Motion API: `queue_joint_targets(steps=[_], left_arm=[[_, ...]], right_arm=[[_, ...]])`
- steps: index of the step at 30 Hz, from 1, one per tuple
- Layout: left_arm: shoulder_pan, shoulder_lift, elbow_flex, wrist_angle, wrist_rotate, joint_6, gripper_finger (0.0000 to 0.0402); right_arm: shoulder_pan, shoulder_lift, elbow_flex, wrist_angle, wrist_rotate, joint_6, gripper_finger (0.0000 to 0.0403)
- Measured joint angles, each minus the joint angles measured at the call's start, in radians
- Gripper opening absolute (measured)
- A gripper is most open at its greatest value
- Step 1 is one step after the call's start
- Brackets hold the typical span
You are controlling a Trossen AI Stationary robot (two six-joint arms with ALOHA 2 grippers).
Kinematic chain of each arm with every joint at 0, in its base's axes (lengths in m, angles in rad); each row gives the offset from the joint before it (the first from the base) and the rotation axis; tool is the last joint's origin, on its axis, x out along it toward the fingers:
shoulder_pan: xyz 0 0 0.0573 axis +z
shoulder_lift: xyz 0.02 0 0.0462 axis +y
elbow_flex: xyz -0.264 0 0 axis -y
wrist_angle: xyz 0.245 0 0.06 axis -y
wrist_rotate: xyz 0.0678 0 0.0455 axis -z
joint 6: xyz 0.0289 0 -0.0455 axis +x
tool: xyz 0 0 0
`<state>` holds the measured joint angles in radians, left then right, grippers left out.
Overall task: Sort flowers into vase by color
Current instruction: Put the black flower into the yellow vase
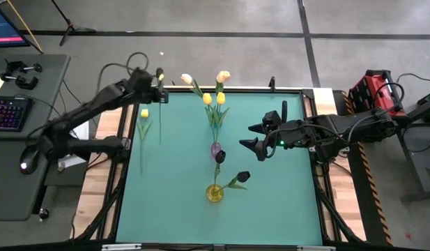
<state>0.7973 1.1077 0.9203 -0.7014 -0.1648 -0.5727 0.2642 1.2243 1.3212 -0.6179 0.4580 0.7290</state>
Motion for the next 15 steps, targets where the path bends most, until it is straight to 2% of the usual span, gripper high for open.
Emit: queue_joint_targets(steps=[4,8,11,15], left_arm=[[-0.127,-0.154,0.0,0.008,-0.028,-0.027,0.0001],[-0.314,-0.265,0.0,0.084,-0.093,-0.029,0.0],[-0.474,-0.307,0.0,0.217,-0.148,-0.022,0.0],[-0.692,-0.295,0.0,0.385,-0.216,0.052,0.0]], right_arm=[[0.0,0.0,0.0,-0.008,0.002,-0.015,0.0351],[0.0,0.0,0.0,-0.01,0.01,-0.016,0.0351],[-0.002,0.0,0.0,-0.01,0.016,-0.031,0.0351],[-0.002,0.0,0.0,-0.01,0.025,-0.035,0.0351]])
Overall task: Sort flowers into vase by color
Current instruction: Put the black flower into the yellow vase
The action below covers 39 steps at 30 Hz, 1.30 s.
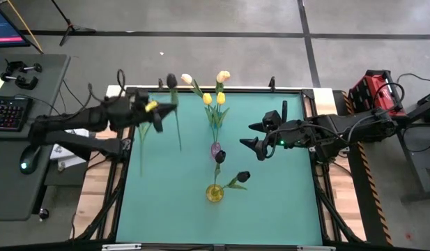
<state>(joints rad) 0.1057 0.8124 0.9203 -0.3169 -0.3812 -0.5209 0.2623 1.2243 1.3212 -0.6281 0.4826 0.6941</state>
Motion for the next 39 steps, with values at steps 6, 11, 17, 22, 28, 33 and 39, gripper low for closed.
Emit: queue_joint_targets(steps=[6,11,17,22,28,33,39], left_arm=[[-0.272,0.103,-0.002,0.179,-0.048,0.074,0.0],[-0.454,0.207,-0.001,0.399,-0.065,0.134,0.0],[-0.56,0.367,-0.001,0.689,-0.088,0.201,0.0],[-0.571,0.503,-0.002,0.894,-0.091,0.262,0.0],[-0.57,0.575,-0.002,0.919,-0.11,0.246,0.0],[-0.57,0.583,-0.009,0.914,-0.153,0.253,0.0],[-0.57,0.581,-0.066,0.921,-0.2,0.223,0.0]], right_arm=[[0.0,0.0,0.0,-0.005,0.001,0.002,0.0351],[0.0,0.0,0.0,-0.006,0.001,0.004,0.0351],[0.0,0.0,0.0,-0.024,0.002,0.004,0.0351],[0.0,0.0,0.0,-0.038,0.003,0.005,0.0351],[0.0,0.0,0.0,-0.054,0.003,0.005,0.0351],[0.0,0.0,0.0,-0.065,0.002,0.005,0.0351],[0.0,0.0,0.0,-0.066,0.002,0.005,0.0351]])
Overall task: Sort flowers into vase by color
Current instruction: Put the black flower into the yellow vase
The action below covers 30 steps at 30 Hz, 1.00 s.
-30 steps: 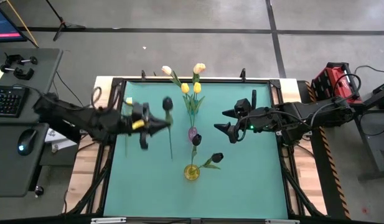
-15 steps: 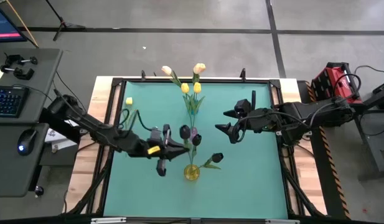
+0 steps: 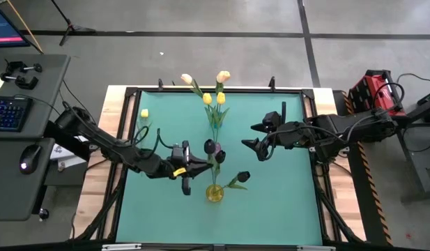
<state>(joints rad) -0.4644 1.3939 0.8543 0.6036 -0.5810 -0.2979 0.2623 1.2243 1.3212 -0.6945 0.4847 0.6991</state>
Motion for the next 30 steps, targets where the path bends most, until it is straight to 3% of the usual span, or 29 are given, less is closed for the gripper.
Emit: queue_joint_targets(steps=[9,17,30], left_arm=[[0.0,-0.003,-0.055,0.046,-0.017,0.007,0.0],[0.0,-0.003,-0.058,0.013,0.098,0.095,0.0013],[0.0,-0.003,-0.058,-0.015,0.249,0.084,0.0129]], right_arm=[[0.0,0.0,0.0,-0.001,-0.003,0.0,0.0351],[0.0,0.0,0.0,0.01,-0.003,-0.007,0.0351],[0.0,0.0,0.0,0.026,-0.002,-0.023,0.0351]])
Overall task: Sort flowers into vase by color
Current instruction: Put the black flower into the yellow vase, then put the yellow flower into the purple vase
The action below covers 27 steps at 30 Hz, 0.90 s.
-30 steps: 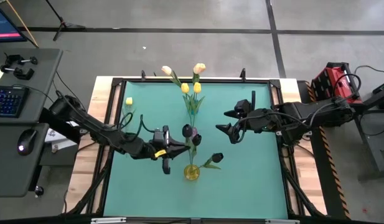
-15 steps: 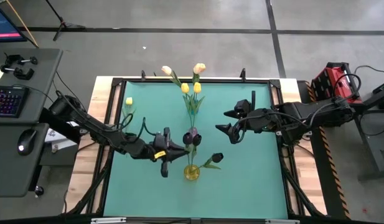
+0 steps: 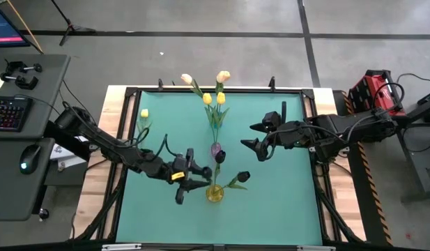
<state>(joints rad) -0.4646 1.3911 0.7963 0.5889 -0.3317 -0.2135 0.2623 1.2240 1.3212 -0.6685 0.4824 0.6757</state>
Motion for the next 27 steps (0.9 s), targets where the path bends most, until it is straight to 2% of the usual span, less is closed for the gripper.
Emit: queue_joint_targets(steps=[9,18,21,24,27], left_arm=[[0.0,-0.077,0.001,-0.113,0.017,-0.055,0.0203],[0.0,-0.299,0.002,-0.33,-0.036,-0.056,0.0219],[0.0,-0.381,0.002,-0.36,-0.105,-0.034,0.0219],[0.007,-0.461,0.002,-0.368,-0.244,-0.023,0.0219],[0.081,-0.54,0.016,-0.499,-0.356,-0.169,0.0219]], right_arm=[[0.0,0.0,0.0,0.008,-0.023,-0.002,0.0351],[0.0,0.0,0.0,0.027,-0.024,-0.011,0.0351],[0.0,0.0,0.0,0.028,-0.024,-0.015,0.0351],[0.0,0.0,0.0,0.035,-0.027,-0.022,0.0351],[-0.001,0.0,0.0,0.039,-0.026,-0.022,0.0351]])
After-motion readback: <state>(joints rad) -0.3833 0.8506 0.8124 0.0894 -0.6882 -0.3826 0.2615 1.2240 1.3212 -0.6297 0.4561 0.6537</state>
